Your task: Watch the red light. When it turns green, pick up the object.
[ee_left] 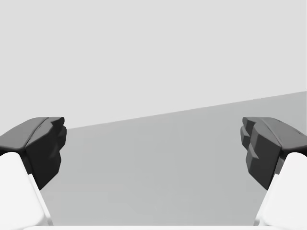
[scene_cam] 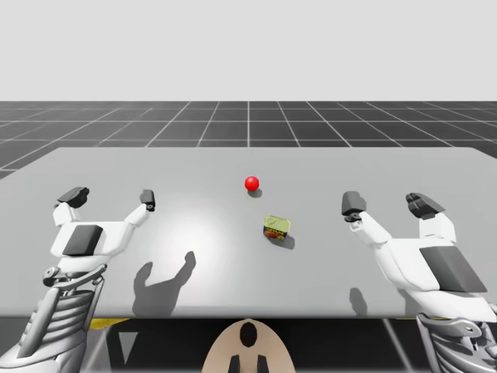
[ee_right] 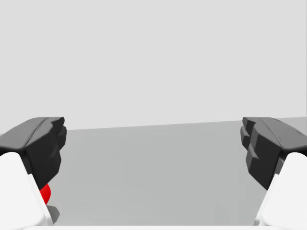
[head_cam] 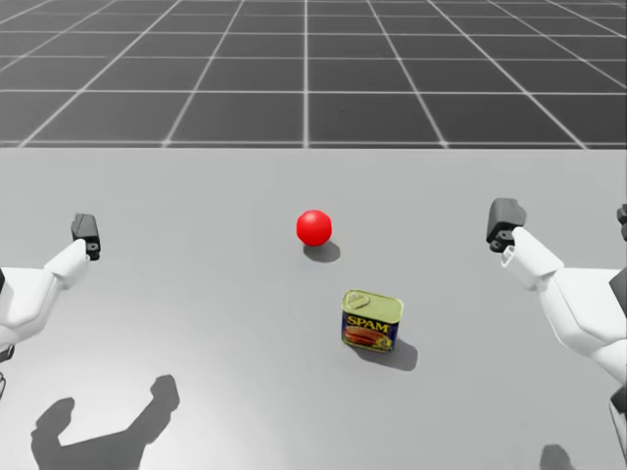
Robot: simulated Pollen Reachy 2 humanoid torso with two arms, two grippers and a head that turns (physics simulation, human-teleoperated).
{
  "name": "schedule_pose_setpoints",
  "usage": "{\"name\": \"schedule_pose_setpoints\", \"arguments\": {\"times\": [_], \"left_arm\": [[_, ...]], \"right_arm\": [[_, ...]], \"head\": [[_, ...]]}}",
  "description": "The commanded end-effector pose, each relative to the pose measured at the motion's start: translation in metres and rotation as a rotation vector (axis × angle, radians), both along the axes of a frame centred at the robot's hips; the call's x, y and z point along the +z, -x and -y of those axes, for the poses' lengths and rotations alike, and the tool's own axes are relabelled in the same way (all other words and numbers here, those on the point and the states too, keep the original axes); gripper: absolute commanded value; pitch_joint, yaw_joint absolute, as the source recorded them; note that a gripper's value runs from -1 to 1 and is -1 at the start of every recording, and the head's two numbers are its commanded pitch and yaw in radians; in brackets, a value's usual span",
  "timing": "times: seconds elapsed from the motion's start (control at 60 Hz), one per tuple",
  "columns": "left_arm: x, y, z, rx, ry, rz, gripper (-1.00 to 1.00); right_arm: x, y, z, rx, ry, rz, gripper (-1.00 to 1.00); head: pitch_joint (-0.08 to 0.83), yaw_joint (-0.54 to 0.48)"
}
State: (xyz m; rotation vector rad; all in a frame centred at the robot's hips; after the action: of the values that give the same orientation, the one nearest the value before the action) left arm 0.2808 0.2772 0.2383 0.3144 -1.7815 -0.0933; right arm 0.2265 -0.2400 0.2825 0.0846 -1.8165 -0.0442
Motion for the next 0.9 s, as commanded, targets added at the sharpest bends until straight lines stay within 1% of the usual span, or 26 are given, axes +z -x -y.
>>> {"name": "schedule_pose_setpoints", "arguments": {"times": [0.017,0.117,0.333,0.433,0.9], "left_arm": [[-0.0001,-0.0001,0.0001,0.003,-0.003,0.0,-1.0],[-0.0009,-0.0001,0.0008,0.014,-0.016,0.005,-1.0],[-0.0011,-0.0006,0.0005,0.015,-0.018,0.003,-1.0],[-0.002,-0.0008,0.0012,0.02,-0.028,0.006,-1.0],[-0.0026,-0.0009,0.002,0.021,-0.035,0.004,-1.0]], "right_arm": [[-0.0015,0.0006,-0.0021,-0.001,-0.017,-0.003,-1.0],[-0.0017,0.0008,-0.0023,-0.004,-0.015,-0.002,-1.0],[-0.001,0.001,-0.0017,-0.01,-0.014,0.002,-1.0],[-0.0008,0.0016,-0.001,-0.013,-0.012,0.005,-1.0],[-0.0004,0.0017,0.0002,-0.017,-0.007,0.01,-1.0]], "head": [[0.488,-0.02],[0.487,-0.02],[0.49,-0.02],[0.487,-0.02],[0.483,-0.02]]}}
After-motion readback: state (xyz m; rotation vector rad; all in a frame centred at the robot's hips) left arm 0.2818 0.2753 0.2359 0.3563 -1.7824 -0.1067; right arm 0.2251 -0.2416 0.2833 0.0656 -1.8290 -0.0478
